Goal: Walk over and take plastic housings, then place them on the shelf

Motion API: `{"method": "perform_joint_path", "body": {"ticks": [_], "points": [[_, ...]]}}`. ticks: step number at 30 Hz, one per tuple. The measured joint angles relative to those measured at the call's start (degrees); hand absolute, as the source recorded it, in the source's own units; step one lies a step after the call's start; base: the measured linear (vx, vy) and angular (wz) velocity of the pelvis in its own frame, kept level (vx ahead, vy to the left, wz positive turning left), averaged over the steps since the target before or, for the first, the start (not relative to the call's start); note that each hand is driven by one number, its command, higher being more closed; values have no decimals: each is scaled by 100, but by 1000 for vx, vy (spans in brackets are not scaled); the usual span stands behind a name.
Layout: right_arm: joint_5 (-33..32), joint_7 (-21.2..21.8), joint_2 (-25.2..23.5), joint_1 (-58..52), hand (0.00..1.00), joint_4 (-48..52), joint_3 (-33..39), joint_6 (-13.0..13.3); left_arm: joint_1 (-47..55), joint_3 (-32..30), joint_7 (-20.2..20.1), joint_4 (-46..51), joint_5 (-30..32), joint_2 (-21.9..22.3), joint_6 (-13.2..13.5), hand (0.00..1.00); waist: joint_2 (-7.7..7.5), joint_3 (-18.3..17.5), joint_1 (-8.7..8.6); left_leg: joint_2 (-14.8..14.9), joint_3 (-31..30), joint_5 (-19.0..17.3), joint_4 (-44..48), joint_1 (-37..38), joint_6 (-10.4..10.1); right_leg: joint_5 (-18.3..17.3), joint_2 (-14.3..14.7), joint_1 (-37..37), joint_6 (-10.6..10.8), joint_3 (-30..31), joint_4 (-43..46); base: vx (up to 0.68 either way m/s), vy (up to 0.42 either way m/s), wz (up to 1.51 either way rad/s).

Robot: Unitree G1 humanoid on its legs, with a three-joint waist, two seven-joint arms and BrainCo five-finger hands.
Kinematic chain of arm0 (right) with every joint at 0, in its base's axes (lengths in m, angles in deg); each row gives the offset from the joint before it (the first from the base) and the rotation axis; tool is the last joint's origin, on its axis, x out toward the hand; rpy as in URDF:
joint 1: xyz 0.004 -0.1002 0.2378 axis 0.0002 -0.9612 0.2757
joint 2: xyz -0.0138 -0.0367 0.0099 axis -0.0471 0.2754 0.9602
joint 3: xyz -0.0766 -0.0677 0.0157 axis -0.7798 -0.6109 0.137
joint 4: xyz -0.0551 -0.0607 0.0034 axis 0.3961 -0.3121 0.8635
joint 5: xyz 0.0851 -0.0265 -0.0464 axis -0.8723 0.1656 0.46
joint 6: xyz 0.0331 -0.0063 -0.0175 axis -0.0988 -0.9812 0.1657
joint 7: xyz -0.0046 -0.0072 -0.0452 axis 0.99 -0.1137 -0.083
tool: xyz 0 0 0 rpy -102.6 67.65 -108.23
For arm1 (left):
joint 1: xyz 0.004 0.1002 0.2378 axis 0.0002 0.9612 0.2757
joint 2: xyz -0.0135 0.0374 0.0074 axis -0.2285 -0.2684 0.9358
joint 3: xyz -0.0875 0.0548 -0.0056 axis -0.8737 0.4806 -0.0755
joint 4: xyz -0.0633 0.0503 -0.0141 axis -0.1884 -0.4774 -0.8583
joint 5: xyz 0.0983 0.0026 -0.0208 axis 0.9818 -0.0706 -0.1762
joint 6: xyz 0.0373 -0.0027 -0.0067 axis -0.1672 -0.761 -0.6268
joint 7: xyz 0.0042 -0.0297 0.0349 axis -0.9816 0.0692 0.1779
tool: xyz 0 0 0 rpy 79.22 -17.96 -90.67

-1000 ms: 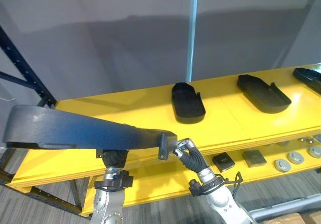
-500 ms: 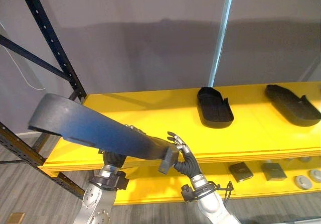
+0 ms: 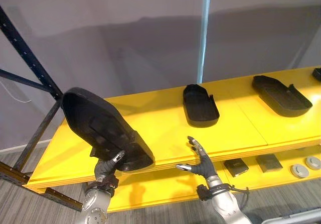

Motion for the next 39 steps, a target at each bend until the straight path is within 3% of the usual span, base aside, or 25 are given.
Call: {"method": "perform_joint_path", "body": {"ticks": [4, 9, 14, 18, 24, 31, 32, 34, 39], "points": [[-52, 296, 190, -300, 0, 441, -35, -13, -770, -646, 108, -1621, 79, -917, 81, 100, 55, 218, -219, 47, 281, -25, 114, -72, -39, -154, -7, -420, -28, 343, 477, -74, -5, -36], [-61, 444, 435, -473, 0, 616, -48, -13, -1664, -818, 141, -2372, -31, -1720, -6, 100, 74, 556, -305, 42, 407, 61, 166, -429, -86, -203, -35, -1015, -61, 538, 867, -82, -3, -13], [-186, 506, 520, -574, 0, 777, -193, -14, -2243, -687, 4, -2751, -136, -2282, -468, 100, 115, 829, -343, 5, 428, 148, 151, -600, -144, -236, -84, -1302, -69, 589, 1135, -43, 9, -3], [-187, 540, 577, -548, 0, 1134, -412, -15, -2275, -607, -515, -2749, 245, -2422, -808, 100, 168, 1152, -327, 9, 399, 281, 51, -623, -191, -267, -82, -1412, -104, 574, 1255, -45, -14, 4], [-191, 554, 722, -505, 0, 1234, -498, -190, -2256, -597, -1135, -2562, 775, -2752, -997, 100, 248, 1374, -321, -25, 388, 412, -77, -781, -162, -320, -99, -1660, -107, 570, 1355, -49, 11, 3], [-288, 622, 805, -348, 0, 1242, -499, -214, -2238, -371, -1288, -2534, 839, -3025, -1050, 100, 271, 1494, -319, -73, 356, 442, -94, -868, -179, -346, -145, -1791, -109, 576, 1442, -17, 7, 2], [-290, 622, 823, -343, 0, 1245, -499, -215, -2237, -366, -1285, -2545, 915, -3027, -1051, 0, 272, 1495, -319, -73, 356, 443, -94, -884, -181, -347, -145, -1810, -109, 578, 1445, 0, 0, 0], [-314, 622, 922, -343, 0, 1288, -498, -232, -2260, -371, -1235, -2570, 1345, -3141, -1030, 0, 271, 1499, -315, -79, 354, 466, -94, -1002, -206, -348, -155, -1942, -111, 585, 1481, -4, 1, 2], [-439, 619, 925, -344, 0, 1293, -495, -260, -2399, -375, -1219, -2965, 1445, -3382, -1098, 0, 272, 1576, -325, -81, 338, 492, -94, -1010, -241, -322, -160, -1976, -134, 593, 1521, 0, 0, 0]]}}
